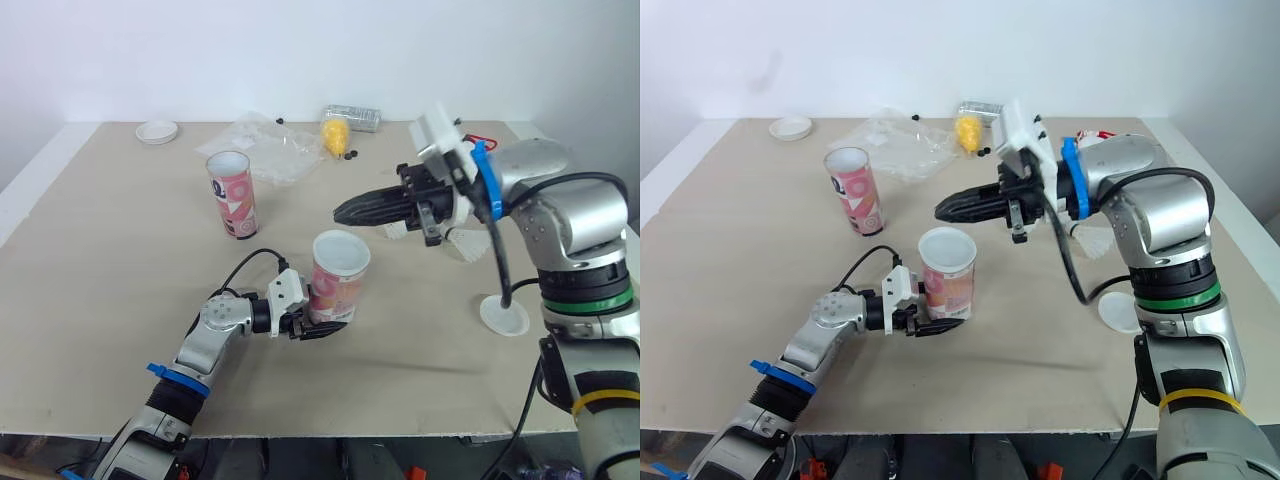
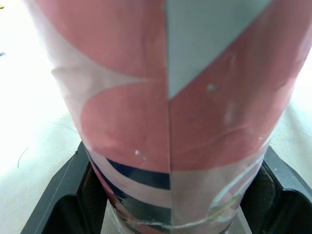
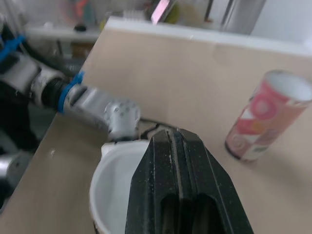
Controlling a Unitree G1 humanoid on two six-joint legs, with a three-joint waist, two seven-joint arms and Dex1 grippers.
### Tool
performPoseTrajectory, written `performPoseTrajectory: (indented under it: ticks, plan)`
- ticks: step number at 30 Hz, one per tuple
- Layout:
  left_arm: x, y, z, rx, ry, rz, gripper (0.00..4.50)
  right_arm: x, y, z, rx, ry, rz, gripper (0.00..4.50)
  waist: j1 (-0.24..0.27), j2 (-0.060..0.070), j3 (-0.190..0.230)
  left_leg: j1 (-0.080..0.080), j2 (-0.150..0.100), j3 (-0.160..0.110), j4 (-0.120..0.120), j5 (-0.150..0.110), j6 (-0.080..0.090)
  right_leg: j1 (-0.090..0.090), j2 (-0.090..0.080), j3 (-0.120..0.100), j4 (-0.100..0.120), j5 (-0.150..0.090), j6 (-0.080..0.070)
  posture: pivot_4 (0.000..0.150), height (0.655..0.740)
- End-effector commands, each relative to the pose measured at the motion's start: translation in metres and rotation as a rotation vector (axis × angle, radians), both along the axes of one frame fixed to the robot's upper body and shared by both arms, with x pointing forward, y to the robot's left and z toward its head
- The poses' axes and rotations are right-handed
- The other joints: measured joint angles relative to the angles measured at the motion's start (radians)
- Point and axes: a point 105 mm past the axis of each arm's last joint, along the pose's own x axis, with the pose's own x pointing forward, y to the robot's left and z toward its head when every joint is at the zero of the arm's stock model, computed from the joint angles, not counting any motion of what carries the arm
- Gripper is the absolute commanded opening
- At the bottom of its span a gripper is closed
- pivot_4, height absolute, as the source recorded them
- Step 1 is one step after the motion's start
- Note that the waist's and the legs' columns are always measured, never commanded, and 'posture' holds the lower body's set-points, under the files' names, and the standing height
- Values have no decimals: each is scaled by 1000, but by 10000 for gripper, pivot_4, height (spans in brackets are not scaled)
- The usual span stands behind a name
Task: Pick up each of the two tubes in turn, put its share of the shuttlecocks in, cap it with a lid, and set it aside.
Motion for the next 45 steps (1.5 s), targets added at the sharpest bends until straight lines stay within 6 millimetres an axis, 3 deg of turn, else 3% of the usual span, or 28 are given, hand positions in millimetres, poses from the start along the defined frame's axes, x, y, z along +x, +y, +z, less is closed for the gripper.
performPoseTrajectory:
  ticks: [1, 9, 32, 37, 41, 45]
  plan:
    - [-4, 9, -35, 92, 130, 43, 30903, -3, 2, -8, -68, -60, 16, 217, 0, 0, 0, 0, 0, 0, 0, 0, 0, 0, 0, 0, 0, 0, 0, 1500, 7400]
    - [-5, 10, -37, 92, 136, 53, 30903, 1, 4, -32, -169, -74, 37, 217, 0, 0, 0, 0, 0, 0, 0, 0, 0, 0, 0, 0, 0, 0, 0, 1500, 7400]
    - [-1, 11, -33, 81, 131, 66, 30903, 6, 5, -64, -382, -134, 127, 217, -1, -4, -13, 3, 1, 0, -1, -1, -2, -1, 0, -1, -3, 0, -1, 1500, 7400]
    - [-1, 12, -32, 80, 123, 67, 30903, 4, 8, -17, -125, -13, 95, 217, 0, -4, -13, 3, 1, 0, -1, -2, -2, -1, 0, -1, -4, 0, -1, 1500, 7400]
    - [-1, 12, -31, 79, 119, 69, 30903, 11, -14, 14, 35, 33, 12, 217, 1, -4, -12, -1, 1, 0, -1, -1, -2, 0, 0, -1, -4, 0, -1, 1500, 7400]
    - [-1, 12, -30, 79, 115, 69, 30903, 17, -38, 27, 142, 41, -75, 217, 1, -4, -12, -2, 1, -1, -2, -2, -2, 0, 0, -2, -7, -1, -1, 1500, 7400]
